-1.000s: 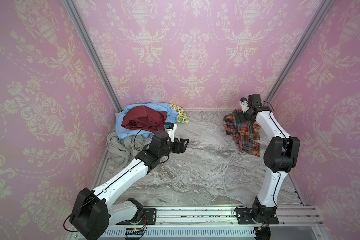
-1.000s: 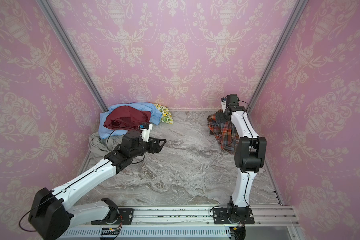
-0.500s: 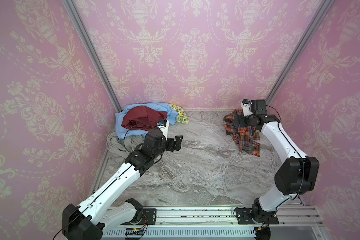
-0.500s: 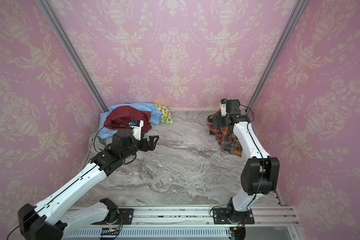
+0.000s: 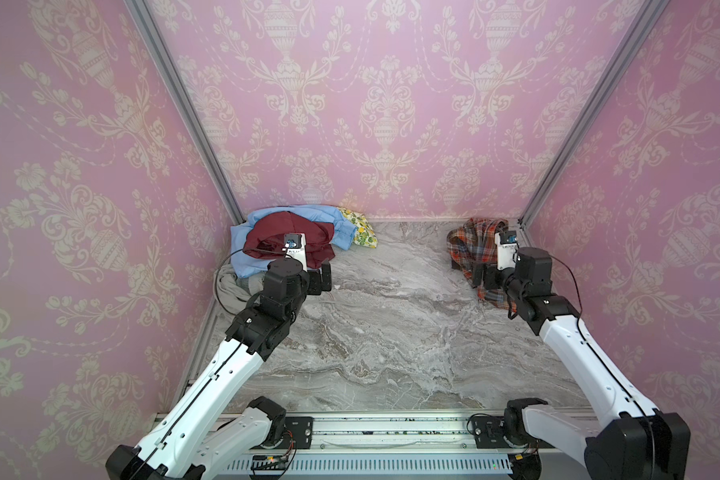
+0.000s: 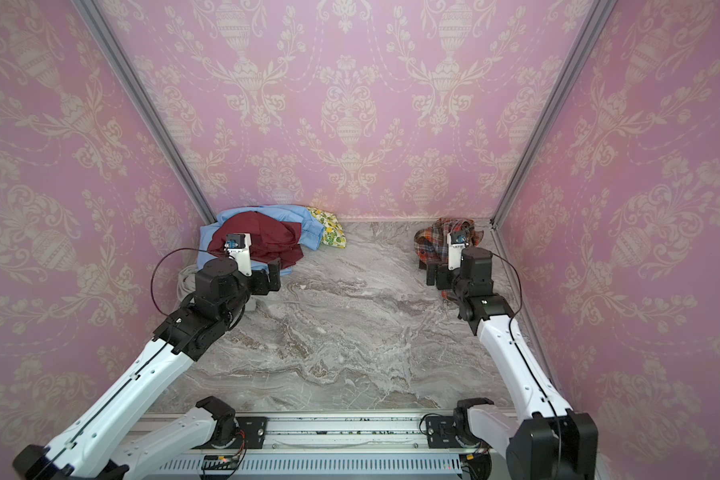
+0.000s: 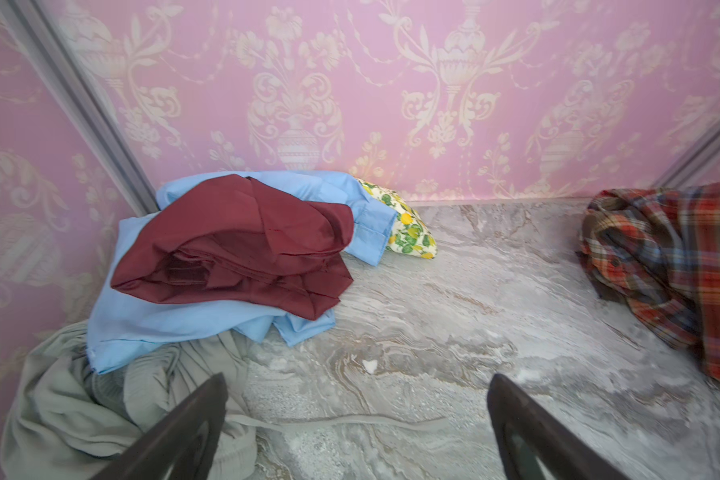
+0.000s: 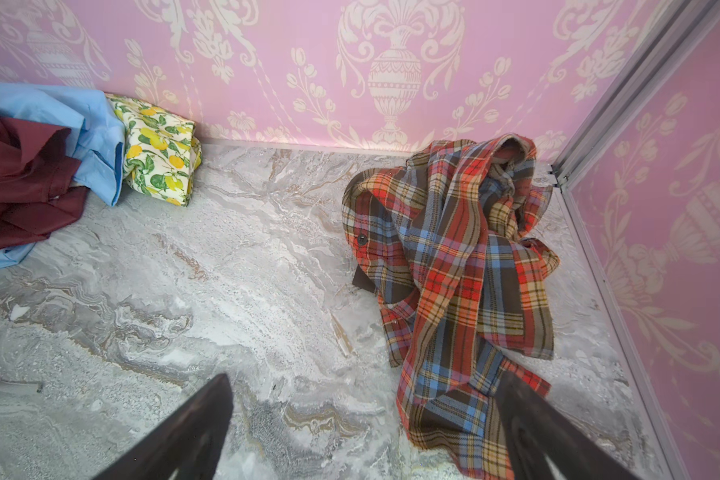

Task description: Pick out a specific cloth from the pile

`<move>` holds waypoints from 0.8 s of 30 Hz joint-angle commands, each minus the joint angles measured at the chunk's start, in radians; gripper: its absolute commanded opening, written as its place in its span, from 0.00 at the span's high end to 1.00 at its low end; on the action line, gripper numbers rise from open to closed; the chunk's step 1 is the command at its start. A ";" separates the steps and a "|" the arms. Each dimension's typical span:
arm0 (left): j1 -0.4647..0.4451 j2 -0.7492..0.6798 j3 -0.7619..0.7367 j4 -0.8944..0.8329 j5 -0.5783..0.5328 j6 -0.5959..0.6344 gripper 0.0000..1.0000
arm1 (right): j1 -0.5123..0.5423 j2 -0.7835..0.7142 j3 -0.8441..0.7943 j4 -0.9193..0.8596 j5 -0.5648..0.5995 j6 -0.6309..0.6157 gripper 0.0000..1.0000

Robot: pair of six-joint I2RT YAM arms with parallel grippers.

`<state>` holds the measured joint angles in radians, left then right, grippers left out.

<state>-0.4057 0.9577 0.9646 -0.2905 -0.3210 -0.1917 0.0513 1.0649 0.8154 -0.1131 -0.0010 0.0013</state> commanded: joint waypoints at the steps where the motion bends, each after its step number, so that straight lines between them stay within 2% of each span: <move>1: 0.087 0.026 -0.022 0.075 -0.060 0.026 0.01 | 0.006 -0.059 -0.106 0.163 0.014 0.037 0.00; 5: 0.207 0.068 -0.138 0.238 -0.023 -0.025 0.01 | 0.007 -0.090 -0.229 0.276 0.023 0.026 0.00; 9: 0.309 0.185 -0.221 0.333 0.008 -0.049 0.01 | 0.006 -0.073 -0.319 0.389 0.038 0.023 0.00; 12: 0.311 0.264 -0.321 0.449 0.004 0.011 0.01 | 0.004 -0.037 -0.361 0.461 0.041 0.025 0.00; 15: 0.311 0.329 -0.437 0.681 0.005 0.104 0.01 | 0.005 0.024 -0.388 0.534 0.041 0.019 0.00; 17: 0.317 0.374 -0.478 0.791 -0.008 0.132 0.01 | 0.005 0.068 -0.412 0.599 0.045 0.020 0.00; 21: 0.327 0.456 -0.517 0.912 0.047 0.176 0.01 | 0.004 0.160 -0.452 0.748 0.068 0.007 0.00; 24: 0.345 0.520 -0.564 1.066 0.062 0.194 0.01 | 0.004 0.231 -0.460 0.830 0.070 -0.005 0.00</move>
<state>-0.0803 1.4364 0.4366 0.5606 -0.2943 -0.0597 0.0513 1.2556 0.3691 0.5610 0.0460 0.0067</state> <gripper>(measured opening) 0.994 0.998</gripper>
